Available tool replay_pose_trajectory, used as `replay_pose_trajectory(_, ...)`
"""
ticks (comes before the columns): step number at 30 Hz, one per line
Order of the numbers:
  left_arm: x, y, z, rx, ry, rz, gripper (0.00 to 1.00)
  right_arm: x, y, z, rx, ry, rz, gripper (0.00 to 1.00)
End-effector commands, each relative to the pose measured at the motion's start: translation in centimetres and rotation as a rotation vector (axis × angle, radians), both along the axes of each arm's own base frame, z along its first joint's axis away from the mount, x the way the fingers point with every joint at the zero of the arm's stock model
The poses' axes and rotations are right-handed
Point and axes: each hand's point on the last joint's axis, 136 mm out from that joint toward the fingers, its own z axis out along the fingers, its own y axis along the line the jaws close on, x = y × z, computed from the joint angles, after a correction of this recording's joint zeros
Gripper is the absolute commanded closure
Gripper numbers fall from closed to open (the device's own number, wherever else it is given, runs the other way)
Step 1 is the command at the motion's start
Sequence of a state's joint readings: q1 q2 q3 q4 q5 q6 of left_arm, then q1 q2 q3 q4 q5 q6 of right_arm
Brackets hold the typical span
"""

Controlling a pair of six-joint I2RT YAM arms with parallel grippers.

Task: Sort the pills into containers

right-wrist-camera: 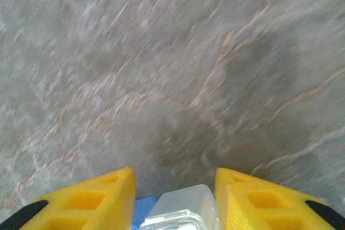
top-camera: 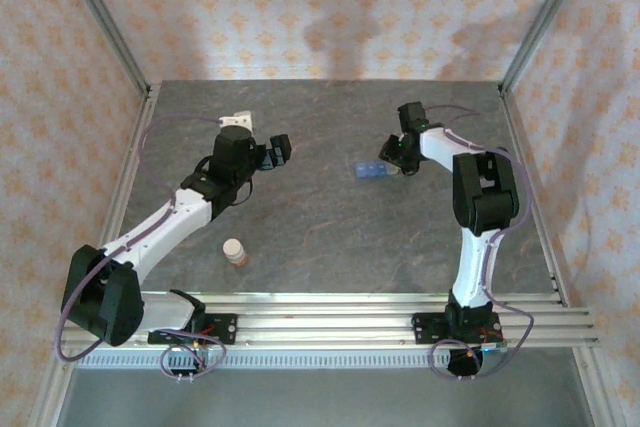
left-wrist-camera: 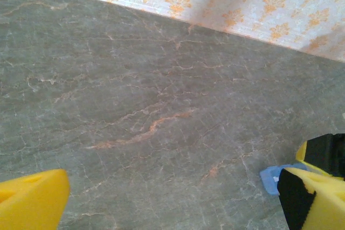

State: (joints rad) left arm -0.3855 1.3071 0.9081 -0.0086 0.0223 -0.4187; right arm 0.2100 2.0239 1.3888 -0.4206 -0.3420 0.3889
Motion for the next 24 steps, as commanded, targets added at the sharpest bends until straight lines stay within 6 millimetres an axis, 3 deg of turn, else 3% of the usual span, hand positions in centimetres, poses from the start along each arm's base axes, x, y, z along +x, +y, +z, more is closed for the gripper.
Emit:
replay_pose_trajectory(1,-0.2,-0.6,-0.5,-0.020,0.012,-0.008,0.00,-1.3,1.6,1.4,0.013,-0.032,0.035,0.57)
replay_pose_trajectory(6,-0.4,-1.0,-1.1,-0.031,0.019,-0.015,0.00,-4.8,4.8,1.3,0.049,-0.031,0.080,0.56)
replay_pose_trajectory(12,-0.5,-1.4,-1.4,-0.042,0.025,-0.028,0.00,-9.1,7.8,1.4,0.089,-0.031,0.129,0.41)
replay_pose_trajectory(18,-0.7,-1.6,-2.0,-0.043,0.035,-0.035,0.00,-13.7,10.1,2.3,0.116,-0.045,0.203,0.35)
replay_pose_trajectory(21,-0.8,-1.7,-2.4,-0.051,0.047,-0.037,0.00,-15.6,10.6,2.8,0.117,-0.042,0.243,0.32)
replay_pose_trajectory(24,-1.0,-1.9,-2.7,-0.068,0.058,-0.045,0.00,-16.7,9.9,3.4,0.098,-0.059,0.253,0.28)
